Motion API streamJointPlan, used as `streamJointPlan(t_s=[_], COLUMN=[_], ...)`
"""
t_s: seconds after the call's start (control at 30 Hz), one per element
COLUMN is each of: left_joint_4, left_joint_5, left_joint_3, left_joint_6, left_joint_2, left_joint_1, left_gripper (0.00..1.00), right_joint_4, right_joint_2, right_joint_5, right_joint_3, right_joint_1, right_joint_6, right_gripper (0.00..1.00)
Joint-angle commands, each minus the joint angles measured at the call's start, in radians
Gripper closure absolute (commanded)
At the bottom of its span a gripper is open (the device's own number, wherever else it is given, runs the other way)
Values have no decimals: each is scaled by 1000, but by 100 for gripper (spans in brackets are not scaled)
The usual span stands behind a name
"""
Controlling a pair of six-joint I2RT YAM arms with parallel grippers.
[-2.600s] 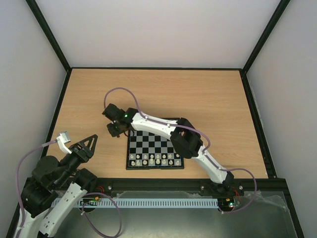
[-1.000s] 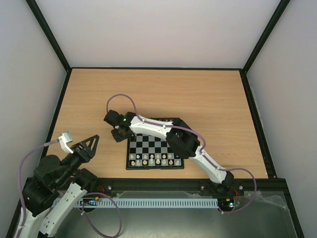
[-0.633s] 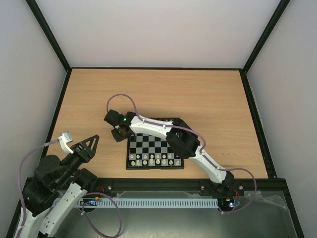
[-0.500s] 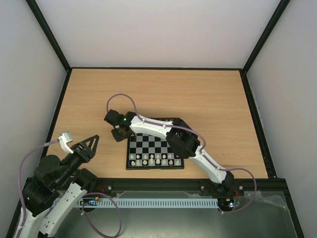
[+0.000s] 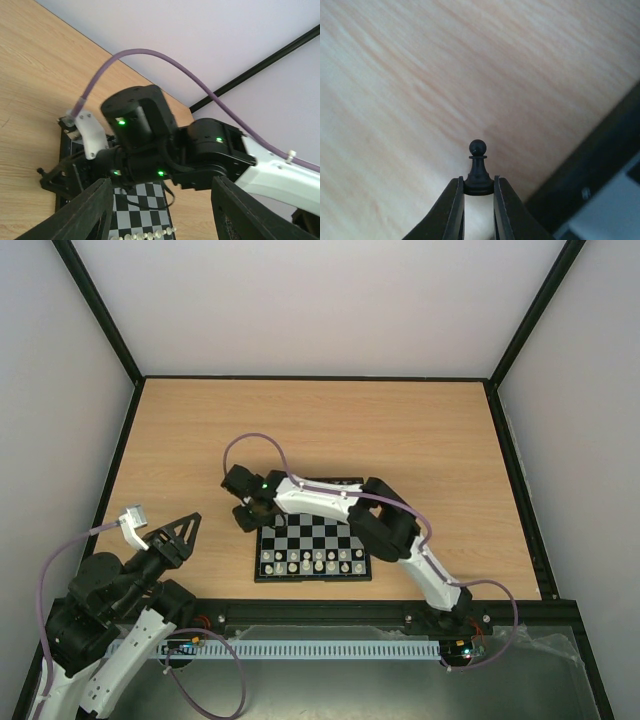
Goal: Set up the chess pieces on the board
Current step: Pick up the chess piece at the center of the board, then place the chess piece on the chessboard.
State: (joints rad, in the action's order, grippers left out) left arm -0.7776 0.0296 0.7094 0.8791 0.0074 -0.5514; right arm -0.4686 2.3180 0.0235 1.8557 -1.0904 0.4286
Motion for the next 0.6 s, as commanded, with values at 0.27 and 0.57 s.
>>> streamJointPlan(t_s=[0.27, 0.57], left_joint_4=[66, 288], left_joint_5=[-154, -564], left_joint_3=[43, -73], left_joint_6=[-63, -102], left_joint_2=[71, 235], left_joint_1=[-4, -3], left_gripper=[40, 34], right_joint_4=[177, 202], right_joint_2=[-522, -941], right_joint_5=[-224, -330], right_joint_3=[-442, -746], right_joint_1=[-5, -5], right_joint_6=[-88, -117], right_gripper=[89, 88])
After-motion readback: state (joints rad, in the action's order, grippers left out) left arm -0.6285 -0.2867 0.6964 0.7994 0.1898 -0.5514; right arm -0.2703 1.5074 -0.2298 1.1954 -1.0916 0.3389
